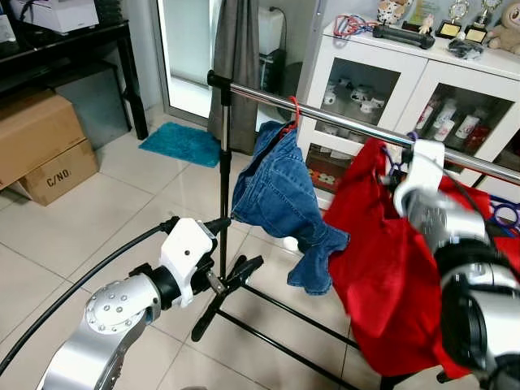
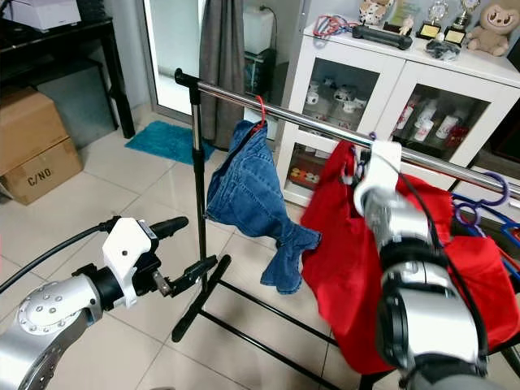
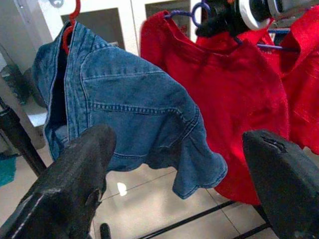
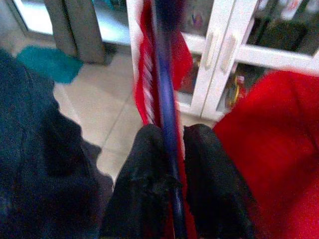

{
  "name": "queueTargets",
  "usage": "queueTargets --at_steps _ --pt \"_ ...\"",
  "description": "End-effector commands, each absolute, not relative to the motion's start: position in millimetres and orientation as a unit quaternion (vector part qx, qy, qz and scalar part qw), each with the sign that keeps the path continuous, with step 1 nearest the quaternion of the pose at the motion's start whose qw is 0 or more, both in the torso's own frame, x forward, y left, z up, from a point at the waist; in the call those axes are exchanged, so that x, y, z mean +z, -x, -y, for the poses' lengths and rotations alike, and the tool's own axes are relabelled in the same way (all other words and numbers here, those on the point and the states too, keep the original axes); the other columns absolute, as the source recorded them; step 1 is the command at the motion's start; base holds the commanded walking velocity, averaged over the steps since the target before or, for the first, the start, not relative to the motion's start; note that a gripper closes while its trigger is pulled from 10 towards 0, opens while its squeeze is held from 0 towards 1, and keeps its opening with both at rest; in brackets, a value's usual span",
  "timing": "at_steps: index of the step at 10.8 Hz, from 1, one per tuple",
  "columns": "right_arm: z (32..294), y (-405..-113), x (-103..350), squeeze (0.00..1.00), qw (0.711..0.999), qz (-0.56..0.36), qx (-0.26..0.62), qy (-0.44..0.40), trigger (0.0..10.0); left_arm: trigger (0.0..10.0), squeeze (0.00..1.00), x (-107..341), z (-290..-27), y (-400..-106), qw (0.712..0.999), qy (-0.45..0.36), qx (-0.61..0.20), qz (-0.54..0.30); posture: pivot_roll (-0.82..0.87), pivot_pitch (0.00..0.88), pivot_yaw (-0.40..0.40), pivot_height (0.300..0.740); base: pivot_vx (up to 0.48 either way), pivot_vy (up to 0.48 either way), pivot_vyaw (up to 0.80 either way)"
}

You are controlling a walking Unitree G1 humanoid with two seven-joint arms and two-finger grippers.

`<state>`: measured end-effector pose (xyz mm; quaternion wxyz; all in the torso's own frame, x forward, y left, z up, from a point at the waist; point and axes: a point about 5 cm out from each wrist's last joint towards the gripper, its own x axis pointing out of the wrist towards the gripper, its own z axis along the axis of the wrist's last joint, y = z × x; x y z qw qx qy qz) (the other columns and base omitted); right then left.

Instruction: Hang hanger

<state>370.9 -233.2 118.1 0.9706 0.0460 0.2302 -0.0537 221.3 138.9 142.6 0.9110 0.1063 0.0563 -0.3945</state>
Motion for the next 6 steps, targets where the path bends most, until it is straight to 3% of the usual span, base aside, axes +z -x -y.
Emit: queueTargets --at_steps 1,3,6 --pt "242.0 -369.5 124.7 1.00 0.977 -0.206 -0.049 -0.031 10.0 10.0 1.00 143.6 -137.1 -221.3 0.908 -0.105 -0.402 -0.057 0.24 0.000 -0.064 0.740 0.000 0.000 0.00" --pt "242.7 -359.8 147.5 1.00 0.988 -0.149 0.020 -0.021 10.0 10.0 1.00 146.0 -145.2 -230.3 0.930 -0.093 -0.352 -0.044 0.23 0.000 -0.047 0.740 0.000 0.000 0.00" --pt "241.1 -303.1 176.4 1.00 0.979 -0.084 0.184 0.037 10.0 10.0 1.00 143.0 -161.9 -236.7 0.960 -0.101 -0.256 -0.044 0.22 0.000 -0.037 0.740 0.000 0.000 0.00"
